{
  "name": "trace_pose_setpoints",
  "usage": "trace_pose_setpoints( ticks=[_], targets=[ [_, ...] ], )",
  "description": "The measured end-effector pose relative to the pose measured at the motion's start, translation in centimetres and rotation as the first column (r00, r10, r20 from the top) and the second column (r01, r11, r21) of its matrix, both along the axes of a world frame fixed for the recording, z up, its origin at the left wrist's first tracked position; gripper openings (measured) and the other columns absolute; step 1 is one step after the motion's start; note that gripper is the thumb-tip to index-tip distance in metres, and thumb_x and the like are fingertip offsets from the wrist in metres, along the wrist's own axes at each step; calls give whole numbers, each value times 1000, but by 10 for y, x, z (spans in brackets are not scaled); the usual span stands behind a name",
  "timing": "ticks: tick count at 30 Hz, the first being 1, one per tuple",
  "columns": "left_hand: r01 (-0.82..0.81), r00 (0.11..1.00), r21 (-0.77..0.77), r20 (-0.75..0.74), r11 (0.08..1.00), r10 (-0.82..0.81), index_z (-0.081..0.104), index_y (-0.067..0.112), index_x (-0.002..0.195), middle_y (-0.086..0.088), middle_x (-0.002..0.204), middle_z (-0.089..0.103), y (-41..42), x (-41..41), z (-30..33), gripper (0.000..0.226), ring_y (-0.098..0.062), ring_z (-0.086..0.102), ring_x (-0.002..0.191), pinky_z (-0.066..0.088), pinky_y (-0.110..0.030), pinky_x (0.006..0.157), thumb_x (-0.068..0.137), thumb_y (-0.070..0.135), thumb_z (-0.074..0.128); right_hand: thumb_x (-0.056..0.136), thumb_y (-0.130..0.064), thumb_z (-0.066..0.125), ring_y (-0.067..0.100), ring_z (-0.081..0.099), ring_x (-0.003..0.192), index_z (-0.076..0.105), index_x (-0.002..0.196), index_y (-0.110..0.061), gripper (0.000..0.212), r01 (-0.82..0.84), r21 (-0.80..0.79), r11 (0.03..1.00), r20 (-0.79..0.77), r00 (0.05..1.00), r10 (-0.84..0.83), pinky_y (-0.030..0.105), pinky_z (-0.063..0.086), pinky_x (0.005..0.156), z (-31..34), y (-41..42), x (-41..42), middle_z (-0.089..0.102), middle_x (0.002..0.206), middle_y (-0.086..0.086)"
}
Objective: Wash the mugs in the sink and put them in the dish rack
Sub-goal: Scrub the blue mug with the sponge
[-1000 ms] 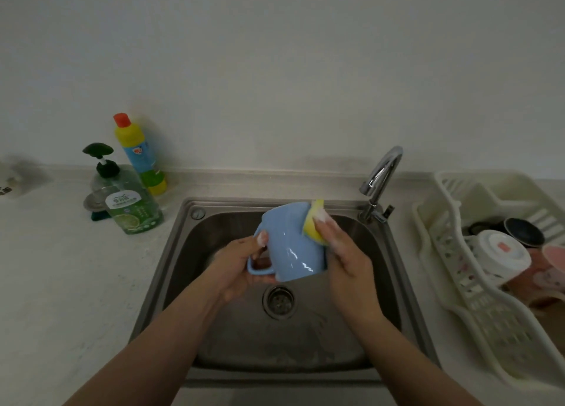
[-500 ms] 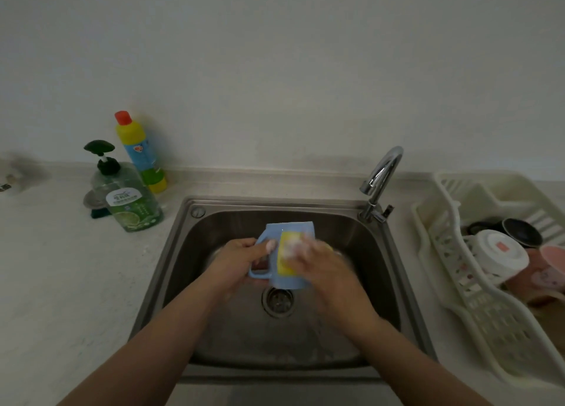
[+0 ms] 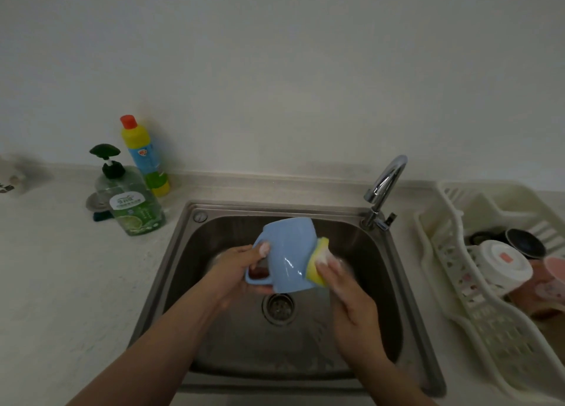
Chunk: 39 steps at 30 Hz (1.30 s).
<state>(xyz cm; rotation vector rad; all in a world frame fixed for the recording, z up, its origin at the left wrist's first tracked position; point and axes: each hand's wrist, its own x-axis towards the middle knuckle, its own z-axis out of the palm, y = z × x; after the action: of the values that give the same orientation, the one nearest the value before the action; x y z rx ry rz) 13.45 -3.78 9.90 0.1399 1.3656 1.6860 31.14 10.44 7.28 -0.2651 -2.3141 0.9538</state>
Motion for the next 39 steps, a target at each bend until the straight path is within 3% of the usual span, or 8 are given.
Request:
trace_pose_setpoints(
  ticks=[5, 8, 11, 16, 19, 25, 30, 39],
  targets=[
    [31, 999, 20, 22, 999, -31, 53, -1, 131, -24, 126, 63, 0, -1, -4, 58, -38, 65, 111, 61, -46, 75, 84, 32, 60, 99, -15, 51, 3, 61, 114, 60, 127, -27, 31, 53, 153, 987, -30, 998, -49, 35, 56, 90, 33, 11, -22, 64, 122, -20],
    [30, 1000, 40, 5, 999, -31, 53, -2, 131, -25, 121, 64, 4, -2, -1, 61, -36, 67, 105, 61, -45, 74, 87, 39, 65, 98, -7, 51, 4, 53, 124, 58, 130, -21, 35, -27, -32, 999, -48, 999, 25, 25, 50, 96, 48, 6, -23, 56, 134, -20],
    [18, 1000, 29, -20, 999, -18, 53, 1, 131, -23, 121, 64, 2, -5, -1, 65, -34, 69, 103, 60, -44, 71, 79, 39, 64, 92, -8, 49, 8, 31, 142, 46, 139, -27, 50, -90, 143, 986, -55, 994, 99, 28, 32, 113, 14, -2, 7, 27, 155, -20],
    [43, 996, -27, -71, 999, -45, 59, -9, 116, -22, 104, 71, 11, 1, 3, 54, -30, 72, 86, 60, -40, 64, 83, 34, 62, 53, -3, 91, 22, 32, 136, 46, 128, -19, 89, -118, 498, 859, 81, 993, 90, 45, 34, 105, 47, 12, -50, 37, 141, -2],
    [-4, 995, -78, -95, 997, -3, 62, -3, 111, -18, 106, 72, 10, -4, 3, 50, -30, 72, 91, 60, -42, 70, 80, 36, 66, 69, -13, 76, 23, 30, 139, 49, 129, -17, 66, -243, 644, 725, 140, 970, 200, 43, 34, 112, 26, 7, -31, 43, 137, 2],
    [50, 990, -125, -122, 991, -66, 63, -2, 116, -19, 111, 70, 10, -2, 3, 55, -31, 71, 99, 60, -46, 76, 77, 37, 69, 74, 1, 71, 16, 23, 142, 43, 137, -18, 71, -103, 366, 925, 50, 995, 91, 52, 44, 103, 34, 25, -60, 36, 148, -1],
    [-46, 999, -53, -4, 998, 46, 58, -3, 123, -22, 113, 69, 4, -2, 1, 56, -31, 71, 94, 61, -42, 66, 81, 33, 65, 88, -6, 48, 19, 25, 146, 43, 140, -20, 54, -236, 404, 884, 43, 970, 239, 29, 19, 119, 3, 8, -14, 31, 153, -4],
    [-9, 999, 46, 34, 999, 7, 56, 10, 127, -19, 126, 61, 4, -4, 7, 49, -32, 68, 107, 61, -44, 70, 84, 32, 58, 99, -16, 46, 8, 56, 120, 53, 135, -32, 40, 26, -49, 998, 18, 1000, -25, 30, 56, 87, 25, -1, -3, 55, 132, -15]
  ],
)
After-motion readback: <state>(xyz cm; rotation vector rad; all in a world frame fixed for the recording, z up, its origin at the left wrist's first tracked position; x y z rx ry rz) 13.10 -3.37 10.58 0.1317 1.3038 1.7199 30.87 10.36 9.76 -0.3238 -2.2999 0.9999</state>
